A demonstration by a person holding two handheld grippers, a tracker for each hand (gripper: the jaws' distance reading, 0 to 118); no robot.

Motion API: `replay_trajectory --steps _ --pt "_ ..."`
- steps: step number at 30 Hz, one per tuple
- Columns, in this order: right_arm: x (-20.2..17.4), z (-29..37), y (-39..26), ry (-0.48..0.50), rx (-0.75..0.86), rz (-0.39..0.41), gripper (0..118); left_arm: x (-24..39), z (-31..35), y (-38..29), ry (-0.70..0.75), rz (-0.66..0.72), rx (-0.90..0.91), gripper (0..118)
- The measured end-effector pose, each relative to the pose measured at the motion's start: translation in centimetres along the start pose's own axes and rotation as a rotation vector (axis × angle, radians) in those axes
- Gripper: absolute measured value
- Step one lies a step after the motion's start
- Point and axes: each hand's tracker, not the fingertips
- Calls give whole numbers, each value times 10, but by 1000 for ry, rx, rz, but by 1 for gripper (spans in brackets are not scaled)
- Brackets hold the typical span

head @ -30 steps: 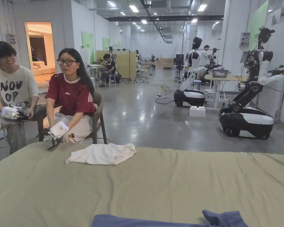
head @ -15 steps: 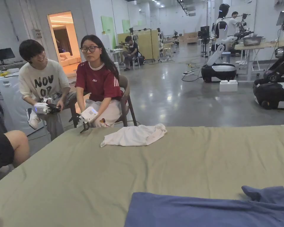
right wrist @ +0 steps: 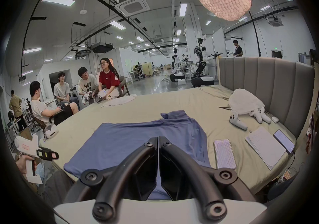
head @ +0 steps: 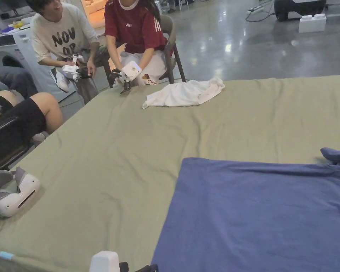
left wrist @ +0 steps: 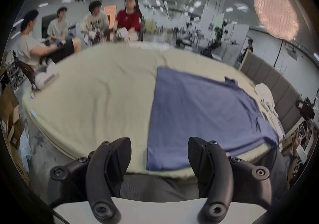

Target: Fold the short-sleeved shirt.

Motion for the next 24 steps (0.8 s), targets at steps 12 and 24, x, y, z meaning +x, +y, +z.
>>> replay_trajectory --steps 12,24 --pt "19 5 -23 -116 -151 -18 0 6 -64 6 -22 -62 -228 24" --pt "82 -24 -89 -212 -596 -14 80 48 -75 5 56 -234 -324 4"
